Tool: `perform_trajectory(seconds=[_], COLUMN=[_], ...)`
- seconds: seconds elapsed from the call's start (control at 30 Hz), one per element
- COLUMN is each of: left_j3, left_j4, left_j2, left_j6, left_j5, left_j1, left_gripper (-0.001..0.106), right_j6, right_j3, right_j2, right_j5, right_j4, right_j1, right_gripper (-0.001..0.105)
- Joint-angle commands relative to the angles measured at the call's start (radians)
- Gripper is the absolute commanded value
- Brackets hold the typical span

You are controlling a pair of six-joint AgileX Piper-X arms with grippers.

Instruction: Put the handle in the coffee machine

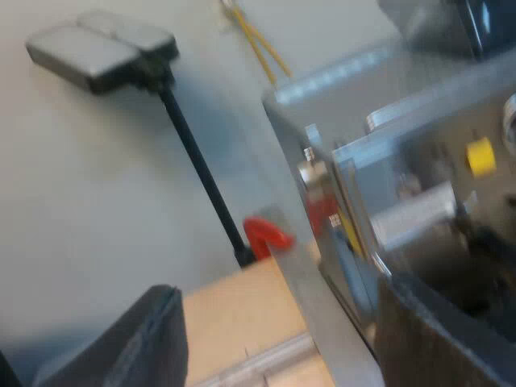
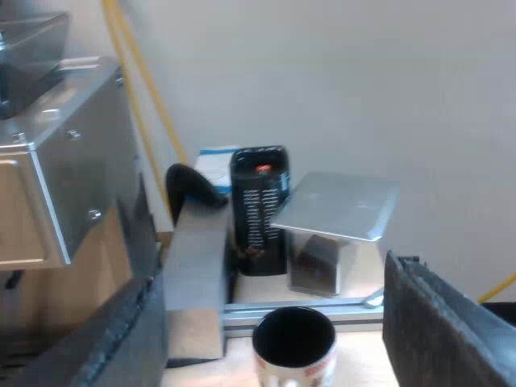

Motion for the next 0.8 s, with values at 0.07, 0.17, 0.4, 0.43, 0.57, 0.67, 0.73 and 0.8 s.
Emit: perform_trajectory(seconds=[0.07, 0.17, 0.4, 0.43, 0.57, 0.67, 0.73, 0.8], left_j3=[0.040, 0.074, 0.093, 0.095, 0.137, 0.170, 0.189, 0.214], left_j4=[0.080, 0.159, 0.278, 0.276, 0.184, 0.084, 0.008, -0.073], left_j2=[-0.087, -0.161, -0.207, -0.207, -0.207, -0.207, -0.207, -0.205], left_j6=[0.006, 0.042, 0.042, 0.038, -0.085, -0.148, -0.178, -0.201], left_j5=[-0.009, -0.009, -0.014, -0.014, -0.026, -0.057, -0.079, -0.082], left_j1=[0.001, 0.001, 0.006, 0.008, 0.008, 0.008, 0.008, 0.008], left_gripper=[0.054, 0.054, 0.054, 0.054, 0.054, 0.054, 0.054, 0.054], right_j6=[-0.004, -0.004, -0.004, -0.004, -0.012, -0.017, -0.017, -0.017], right_j3=[-0.007, 0.004, 0.007, 0.007, 0.007, 0.018, 0.036, 0.068], right_j2=[-0.034, -0.034, -0.034, -0.034, -0.034, -0.034, -0.034, -0.034], right_j5=[0.044, 0.040, 0.039, 0.039, 0.025, 0.025, 0.016, -0.031], right_j4=[0.055, 0.060, 0.063, 0.063, 0.058, 0.050, 0.038, 0.018], right_j1=[0.000, 0.000, 0.000, 0.000, 0.000, 0.000, 0.000, 0.000], right_gripper=[0.060, 0.060, 0.060, 0.060, 0.060, 0.060, 0.060, 0.060])
